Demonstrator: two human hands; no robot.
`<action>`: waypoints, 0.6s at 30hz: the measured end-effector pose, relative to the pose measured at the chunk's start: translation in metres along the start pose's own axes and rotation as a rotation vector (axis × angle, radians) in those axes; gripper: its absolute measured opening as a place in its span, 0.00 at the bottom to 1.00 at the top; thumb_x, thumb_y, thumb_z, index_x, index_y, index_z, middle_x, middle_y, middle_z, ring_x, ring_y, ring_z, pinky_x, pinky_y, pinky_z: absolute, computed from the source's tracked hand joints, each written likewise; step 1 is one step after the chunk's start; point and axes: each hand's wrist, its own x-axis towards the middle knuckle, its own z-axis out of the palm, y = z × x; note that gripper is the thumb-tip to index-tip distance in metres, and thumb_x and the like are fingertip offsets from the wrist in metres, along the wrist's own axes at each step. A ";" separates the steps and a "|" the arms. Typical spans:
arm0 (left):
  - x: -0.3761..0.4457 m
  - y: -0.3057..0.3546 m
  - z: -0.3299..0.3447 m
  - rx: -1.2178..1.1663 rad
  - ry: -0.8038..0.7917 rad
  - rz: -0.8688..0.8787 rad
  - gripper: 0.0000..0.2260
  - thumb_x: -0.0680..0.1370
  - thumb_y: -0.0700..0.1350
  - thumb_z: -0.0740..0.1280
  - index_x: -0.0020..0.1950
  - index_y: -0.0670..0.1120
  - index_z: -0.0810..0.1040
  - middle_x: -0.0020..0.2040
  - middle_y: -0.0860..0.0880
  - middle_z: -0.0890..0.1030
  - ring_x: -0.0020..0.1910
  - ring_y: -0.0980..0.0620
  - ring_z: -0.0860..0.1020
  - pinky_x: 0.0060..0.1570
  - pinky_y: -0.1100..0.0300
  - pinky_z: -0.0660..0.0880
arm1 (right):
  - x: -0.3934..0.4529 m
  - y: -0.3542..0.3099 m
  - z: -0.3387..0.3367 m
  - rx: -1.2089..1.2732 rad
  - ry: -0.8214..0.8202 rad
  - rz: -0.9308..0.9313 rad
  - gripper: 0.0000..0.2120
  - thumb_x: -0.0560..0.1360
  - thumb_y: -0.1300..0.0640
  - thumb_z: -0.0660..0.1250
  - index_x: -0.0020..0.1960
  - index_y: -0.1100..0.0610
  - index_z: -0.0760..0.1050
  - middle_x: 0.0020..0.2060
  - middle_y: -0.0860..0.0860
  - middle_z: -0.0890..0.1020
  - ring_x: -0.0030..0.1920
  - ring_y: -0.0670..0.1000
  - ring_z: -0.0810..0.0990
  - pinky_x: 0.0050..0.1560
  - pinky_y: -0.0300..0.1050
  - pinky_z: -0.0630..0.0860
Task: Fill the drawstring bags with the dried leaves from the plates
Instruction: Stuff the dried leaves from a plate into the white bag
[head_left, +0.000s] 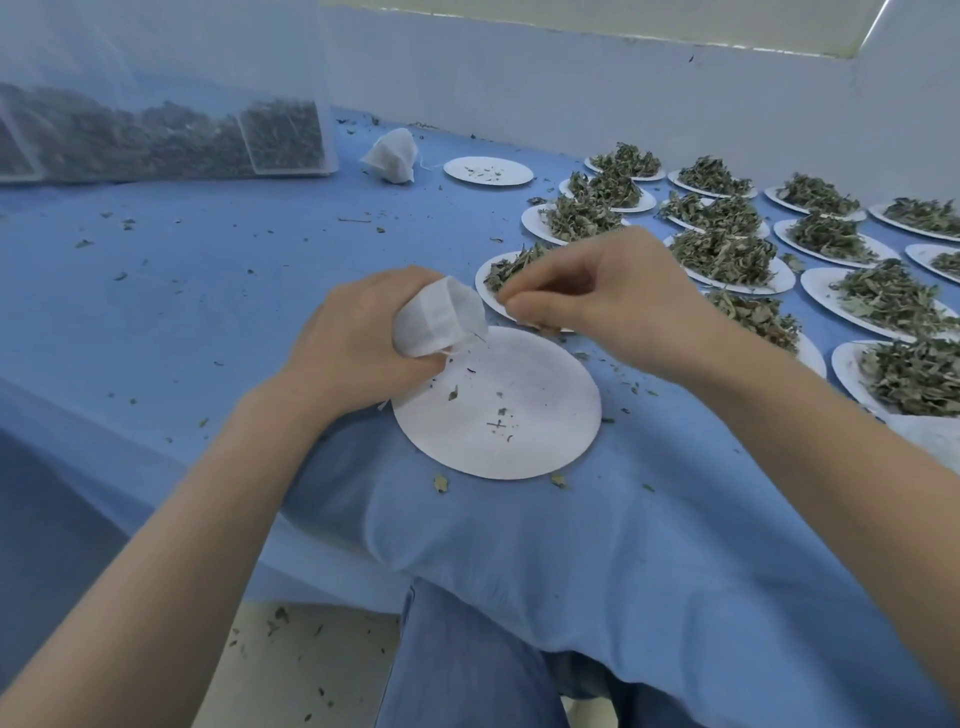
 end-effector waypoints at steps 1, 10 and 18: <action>0.001 0.001 0.000 0.005 -0.003 0.008 0.21 0.65 0.44 0.73 0.56 0.54 0.76 0.47 0.62 0.76 0.47 0.58 0.73 0.47 0.61 0.68 | 0.004 -0.003 0.000 -0.039 0.017 -0.015 0.08 0.71 0.62 0.72 0.39 0.49 0.82 0.35 0.49 0.85 0.36 0.46 0.82 0.41 0.32 0.78; 0.003 0.017 0.007 -0.039 0.046 -0.046 0.15 0.65 0.50 0.74 0.46 0.57 0.71 0.38 0.60 0.74 0.42 0.55 0.74 0.40 0.62 0.67 | 0.029 -0.017 0.024 -0.292 0.054 -0.083 0.06 0.71 0.60 0.70 0.42 0.51 0.85 0.29 0.41 0.81 0.37 0.40 0.78 0.39 0.32 0.72; 0.008 0.032 0.006 -0.183 0.134 -0.132 0.14 0.62 0.55 0.71 0.44 0.59 0.72 0.35 0.62 0.76 0.37 0.61 0.74 0.36 0.72 0.68 | 0.032 -0.021 0.022 -0.310 -0.182 -0.081 0.09 0.75 0.57 0.64 0.41 0.53 0.83 0.27 0.49 0.73 0.27 0.43 0.67 0.28 0.33 0.63</action>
